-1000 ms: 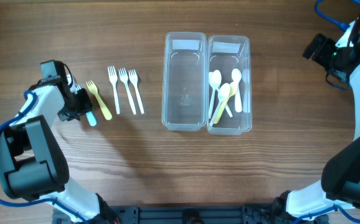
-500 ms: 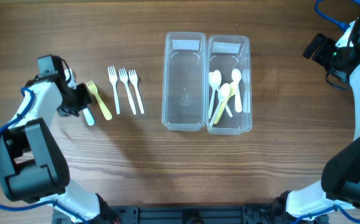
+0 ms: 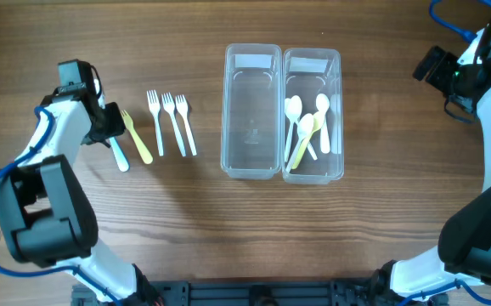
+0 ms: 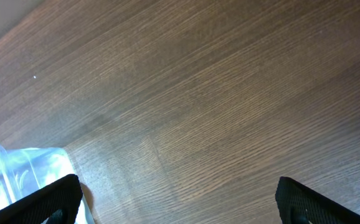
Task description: Pack container
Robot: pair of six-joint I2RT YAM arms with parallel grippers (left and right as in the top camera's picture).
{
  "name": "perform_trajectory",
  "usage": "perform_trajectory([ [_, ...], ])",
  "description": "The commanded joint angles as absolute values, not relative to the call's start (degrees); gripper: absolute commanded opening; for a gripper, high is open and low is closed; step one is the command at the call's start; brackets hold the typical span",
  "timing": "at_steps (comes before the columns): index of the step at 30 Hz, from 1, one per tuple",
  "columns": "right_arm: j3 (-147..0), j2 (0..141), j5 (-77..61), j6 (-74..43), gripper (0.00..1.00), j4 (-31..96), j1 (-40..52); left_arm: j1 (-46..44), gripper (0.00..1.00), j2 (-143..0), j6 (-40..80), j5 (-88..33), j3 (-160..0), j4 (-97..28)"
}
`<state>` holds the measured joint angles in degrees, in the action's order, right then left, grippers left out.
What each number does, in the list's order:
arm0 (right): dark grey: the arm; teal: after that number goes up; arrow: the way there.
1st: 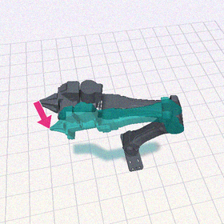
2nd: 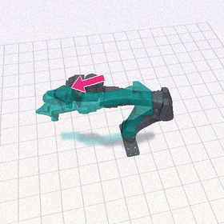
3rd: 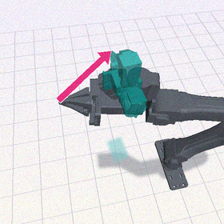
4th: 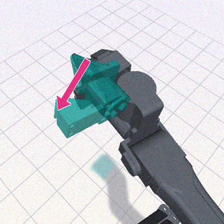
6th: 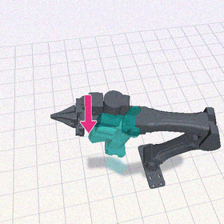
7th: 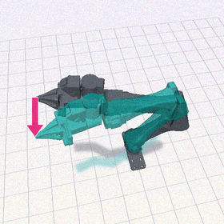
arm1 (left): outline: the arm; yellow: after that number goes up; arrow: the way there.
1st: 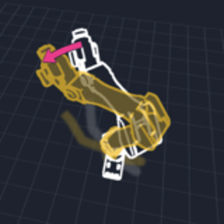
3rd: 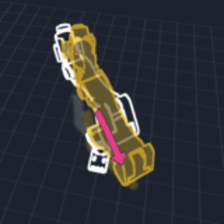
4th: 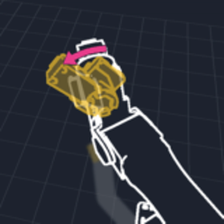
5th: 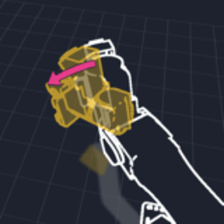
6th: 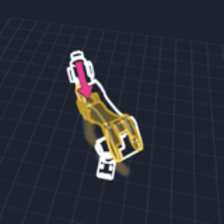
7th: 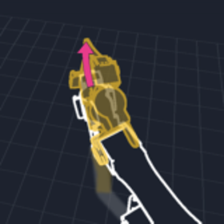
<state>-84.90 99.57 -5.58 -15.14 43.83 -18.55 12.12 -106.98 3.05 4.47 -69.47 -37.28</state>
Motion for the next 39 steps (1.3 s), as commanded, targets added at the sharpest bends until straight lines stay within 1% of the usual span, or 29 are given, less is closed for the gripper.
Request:
perform_trajectory([
  [1, -85.38, 99.9, -6.46, -15.18, 0.99, 44.4, -18.35, 12.38, 0.38, -109.73, 1.89, 5.28, -69.32, -36.32],
  [3, -85.38, 99.9, -6.46, -15.16, 0.99, 44.66, -18.35, 12.4, 0.4, -109.95, 1.89, 5.72, -69.32, -34.76],
  [7, -85.38, 99.9, -6.46, -15.16, 0.99, 44.66, -18.35, 12.82, 0.39, -110.72, 1.91, 5.72, -69.32, -33.78],
  [14, -85.38, 99.9, -6.44, -15.14, 0.99, 44.6, -18.35, 12.88, 0.31, -113.27, 1.91, 5.72, -69.32, -36.47],
  [15, -85.38, 99.9, -6.44, -15.16, 0.99, 44.6, -18.35, 13.06, 0.29, -113.27, 1.93, 5.69, -69.32, -36.49],
  [19, -85.38, 99.9, -6.44, -15.11, 0.99, 44.6, -18.35, 13.13, 0.13, -113.27, 2.39, 5.63, -69.32, -37.56],
  [20, -85.38, 99.9, -6.44, -15.14, 1.0, 44.6, -18.35, 13.13, 0.11, -113.27, 2.59, 5.63, -69.32, -37.89],
  [22, -85.38, 99.9, -6.46, -15.16, 0.99, 44.6, -18.35, 13.13, 0.04, -113.25, 3.27, 5.63, -69.34, -39.53],
  [26, -85.38, 99.9, -6.46, -15.18, 0.99, 44.07, -18.35, 12.97, 0.04, -112.71, 3.2, 5.67, -70.5, -42.7],
  [30, -85.38, 99.9, -6.46, -15.16, 0.99, 43.64, -18.35, 12.05, 0.04, -108.64, 3.25, 5.65, -77.36, -50.11],
  [33, -85.38, 99.9, -6.46, -15.18, 0.99, 43.48, -18.35, 8.8, 0.04, -105.47, 3.25, 5.65, -82.39, -54.78],
  [35, -85.38, 99.9, -6.46, -15.16, 1.0, 43.44, -18.35, 4.4, 0.04, -103.44, 3.25, 4.47, -84.97, -56.62],
  [37, -85.38, 99.9, -6.46, -15.18, 1.0, 43.44, -18.35, -1.87, 0.04, -101.89, 3.46, -0.36, -87.33, -56.8],
  [39, -85.38, 99.9, -6.46, -15.18, 1.0, 43.46, -18.35, -8.86, 0.04, -101.32, 3.46, -1.69, -89.93, -56.07],
])
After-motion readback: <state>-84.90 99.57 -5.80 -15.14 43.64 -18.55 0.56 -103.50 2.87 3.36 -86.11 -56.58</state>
